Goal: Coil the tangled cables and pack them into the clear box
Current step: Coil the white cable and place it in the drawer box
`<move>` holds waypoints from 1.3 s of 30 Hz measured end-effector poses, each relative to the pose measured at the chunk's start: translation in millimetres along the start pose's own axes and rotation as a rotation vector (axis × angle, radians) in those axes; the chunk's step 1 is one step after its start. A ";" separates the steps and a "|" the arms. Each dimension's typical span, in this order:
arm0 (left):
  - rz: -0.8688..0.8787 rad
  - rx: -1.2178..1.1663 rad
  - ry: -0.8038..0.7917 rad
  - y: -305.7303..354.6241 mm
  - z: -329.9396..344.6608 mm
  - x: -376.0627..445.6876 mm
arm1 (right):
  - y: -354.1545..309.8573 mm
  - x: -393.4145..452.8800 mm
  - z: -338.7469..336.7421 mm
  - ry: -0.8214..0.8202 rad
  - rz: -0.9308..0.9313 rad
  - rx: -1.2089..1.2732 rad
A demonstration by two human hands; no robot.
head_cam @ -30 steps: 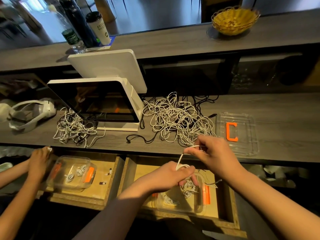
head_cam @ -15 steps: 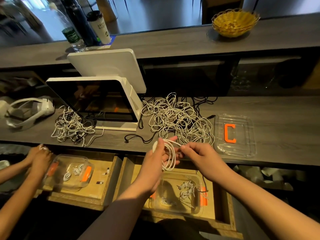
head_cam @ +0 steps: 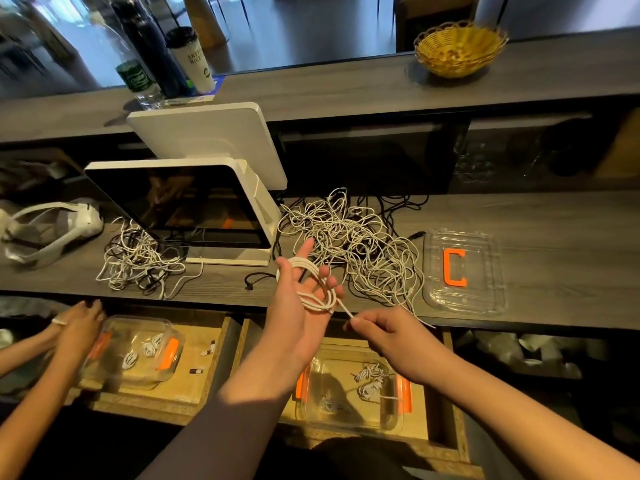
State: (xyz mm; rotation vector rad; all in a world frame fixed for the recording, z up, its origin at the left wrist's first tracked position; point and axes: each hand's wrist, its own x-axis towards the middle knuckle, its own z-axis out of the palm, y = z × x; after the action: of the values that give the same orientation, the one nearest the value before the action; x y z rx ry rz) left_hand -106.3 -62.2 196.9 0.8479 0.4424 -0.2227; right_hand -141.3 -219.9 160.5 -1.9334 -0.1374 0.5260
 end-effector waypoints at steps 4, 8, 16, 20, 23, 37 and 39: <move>0.033 0.001 0.004 0.7 -7.0 5.2 | -9.1 -5.9 4.6 -0.067 -0.007 -0.108; 0.080 0.114 0.003 -0.7 -9.4 7.2 | -21.0 -15.0 9.7 -0.113 -0.071 -0.197; 0.187 0.780 -0.063 -15.5 -9.1 -1.7 | -41.1 -18.8 4.0 -0.101 -0.223 -0.187; 0.108 0.914 -0.104 -14.3 -6.7 -4.6 | -45.5 -13.9 -6.6 -0.021 -0.265 -0.204; -0.154 0.950 -0.170 -11.2 -8.0 -8.7 | -45.1 -10.1 -14.7 0.059 -0.262 -0.225; -0.746 0.676 -0.750 1.0 -21.0 -12.4 | -45.3 0.3 -37.4 0.303 -0.356 -0.273; -0.700 0.798 -0.800 3.8 -14.6 -15.9 | -44.4 1.5 -40.2 0.296 -0.342 -0.248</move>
State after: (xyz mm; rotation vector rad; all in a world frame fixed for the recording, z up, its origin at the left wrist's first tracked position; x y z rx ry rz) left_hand -123.3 -48.3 198.3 1.2545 -0.1575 -1.3986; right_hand -116.6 -234.9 213.0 -2.1460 -0.3479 -0.0078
